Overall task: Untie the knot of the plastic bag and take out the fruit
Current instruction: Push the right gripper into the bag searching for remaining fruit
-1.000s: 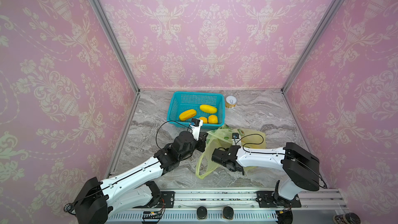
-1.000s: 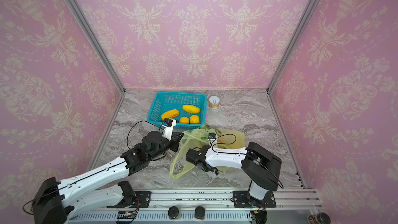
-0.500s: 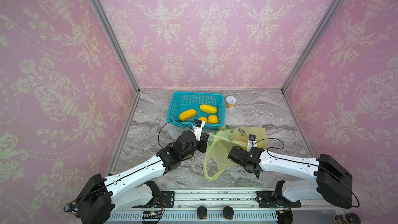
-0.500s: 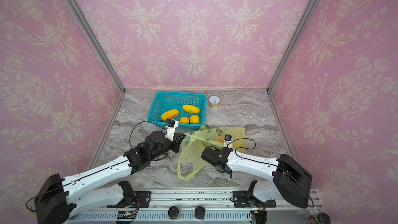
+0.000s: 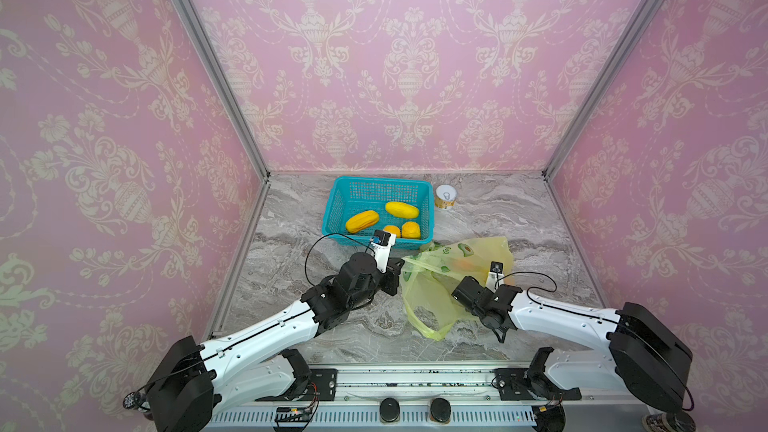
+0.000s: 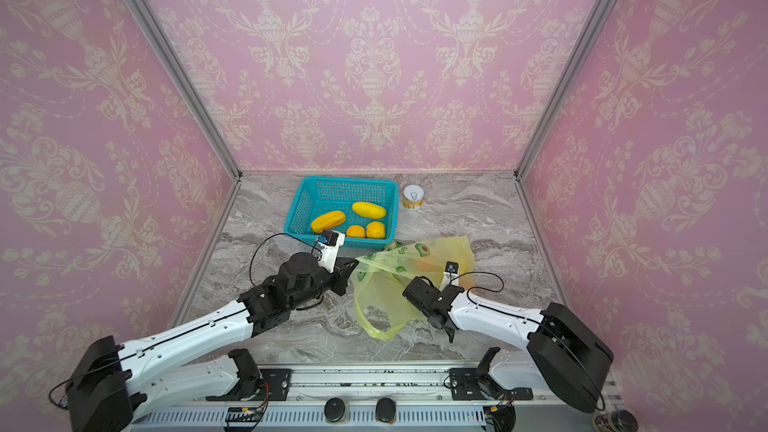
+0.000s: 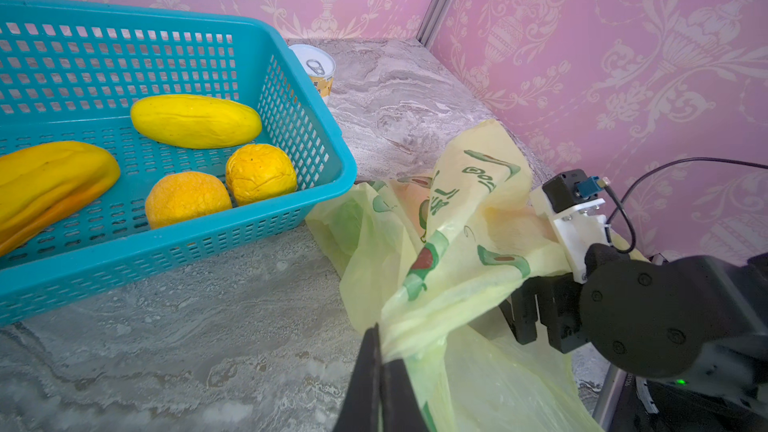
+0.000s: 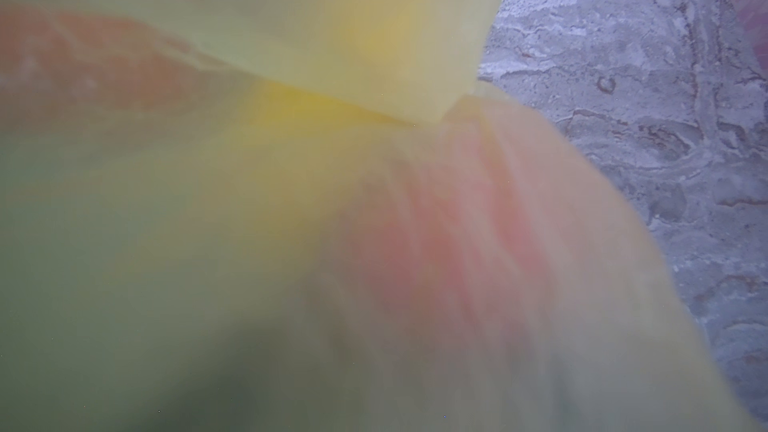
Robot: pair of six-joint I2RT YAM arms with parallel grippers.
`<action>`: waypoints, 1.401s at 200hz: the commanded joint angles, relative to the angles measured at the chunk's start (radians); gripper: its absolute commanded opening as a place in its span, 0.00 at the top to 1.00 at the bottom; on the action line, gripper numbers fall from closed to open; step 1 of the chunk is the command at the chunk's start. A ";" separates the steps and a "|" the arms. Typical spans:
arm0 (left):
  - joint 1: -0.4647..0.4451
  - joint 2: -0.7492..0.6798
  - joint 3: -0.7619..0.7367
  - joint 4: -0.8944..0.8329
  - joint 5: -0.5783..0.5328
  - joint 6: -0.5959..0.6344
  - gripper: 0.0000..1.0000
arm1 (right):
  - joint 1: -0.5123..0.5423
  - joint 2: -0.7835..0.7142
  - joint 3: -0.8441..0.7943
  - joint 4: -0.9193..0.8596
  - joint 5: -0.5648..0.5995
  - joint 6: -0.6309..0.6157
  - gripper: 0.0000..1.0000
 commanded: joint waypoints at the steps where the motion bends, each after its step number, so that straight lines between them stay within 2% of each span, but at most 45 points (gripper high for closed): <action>1: 0.005 -0.024 -0.004 -0.019 0.010 -0.018 1.00 | -0.018 0.033 0.010 -0.001 0.096 0.048 0.01; 34: 0.005 -0.045 -0.010 -0.022 -0.006 -0.008 1.00 | -0.038 0.088 0.027 0.035 0.230 0.148 0.07; 49: 0.006 -0.048 -0.008 -0.025 -0.013 -0.004 1.00 | -0.038 0.102 0.035 0.040 0.292 0.173 0.14; 68: 0.005 -0.043 -0.009 -0.028 -0.006 -0.003 1.00 | -0.070 0.116 0.013 0.142 0.282 0.119 0.25; 80: 0.005 -0.038 -0.010 -0.025 -0.002 -0.003 1.00 | -0.104 0.135 0.002 0.219 0.248 0.067 0.29; 110: 0.006 -0.035 -0.008 -0.022 -0.007 0.005 1.00 | -0.136 0.193 0.044 0.242 0.229 0.006 0.23; 122: 0.006 -0.033 -0.006 -0.024 -0.004 0.002 1.00 | -0.138 0.210 0.060 0.241 0.221 -0.006 0.23; 146: 0.005 -0.031 -0.012 -0.018 0.005 -0.002 1.00 | -0.139 0.207 0.065 0.261 0.188 -0.040 0.44; 170: 0.005 -0.022 -0.008 -0.016 -0.004 0.004 1.00 | -0.135 0.152 0.045 0.296 0.135 -0.089 0.59; 193: 0.005 0.000 0.000 -0.014 0.000 0.002 1.00 | -0.077 0.067 0.028 0.297 0.099 -0.130 0.65; 247: 0.005 0.048 0.011 0.010 0.010 -0.003 1.00 | 0.179 -0.182 0.036 0.226 0.069 -0.190 0.71; 280: 0.005 0.070 0.007 0.018 0.022 -0.008 1.00 | 0.234 -0.365 -0.033 0.316 -0.075 -0.268 0.74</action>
